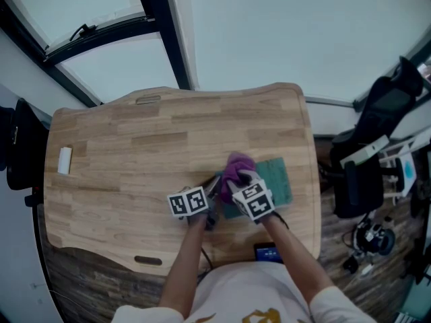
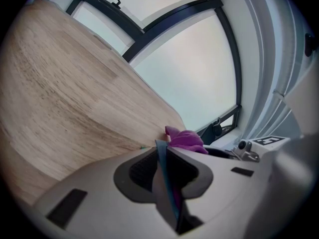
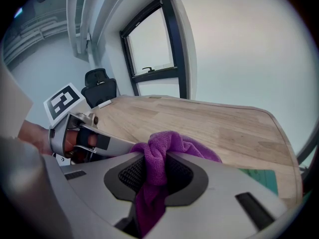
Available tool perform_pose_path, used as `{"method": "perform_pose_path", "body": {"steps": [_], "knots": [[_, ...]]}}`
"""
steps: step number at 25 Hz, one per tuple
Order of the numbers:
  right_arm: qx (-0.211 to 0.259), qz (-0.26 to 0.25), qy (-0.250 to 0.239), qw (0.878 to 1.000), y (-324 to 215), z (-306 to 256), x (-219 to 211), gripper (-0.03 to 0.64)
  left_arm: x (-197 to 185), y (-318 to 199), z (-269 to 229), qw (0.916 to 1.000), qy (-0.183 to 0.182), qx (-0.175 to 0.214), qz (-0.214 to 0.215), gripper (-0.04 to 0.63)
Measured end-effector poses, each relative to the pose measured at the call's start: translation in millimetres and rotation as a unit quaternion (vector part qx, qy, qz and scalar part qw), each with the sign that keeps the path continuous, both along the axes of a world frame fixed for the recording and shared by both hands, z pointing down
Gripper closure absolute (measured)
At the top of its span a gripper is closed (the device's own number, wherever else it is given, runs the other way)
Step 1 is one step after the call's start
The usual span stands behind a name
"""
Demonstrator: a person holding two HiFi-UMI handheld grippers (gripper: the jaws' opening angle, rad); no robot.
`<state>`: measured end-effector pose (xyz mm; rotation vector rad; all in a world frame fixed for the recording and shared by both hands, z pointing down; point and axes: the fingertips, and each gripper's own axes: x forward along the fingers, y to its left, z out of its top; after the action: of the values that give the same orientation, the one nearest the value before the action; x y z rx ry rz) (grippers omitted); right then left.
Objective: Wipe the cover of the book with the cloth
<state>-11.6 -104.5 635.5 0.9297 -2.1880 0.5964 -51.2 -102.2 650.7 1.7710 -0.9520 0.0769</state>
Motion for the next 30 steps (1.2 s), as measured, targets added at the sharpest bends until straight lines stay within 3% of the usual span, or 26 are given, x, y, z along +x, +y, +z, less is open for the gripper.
{"method": "perform_pose_path", "body": {"steps": [30], "knots": [[-0.012, -0.016, -0.004, 1.000, 28, 0, -7, 0.540, -1, -2, 2, 1.0000, 0.001, 0.001, -0.002, 0.538]]}}
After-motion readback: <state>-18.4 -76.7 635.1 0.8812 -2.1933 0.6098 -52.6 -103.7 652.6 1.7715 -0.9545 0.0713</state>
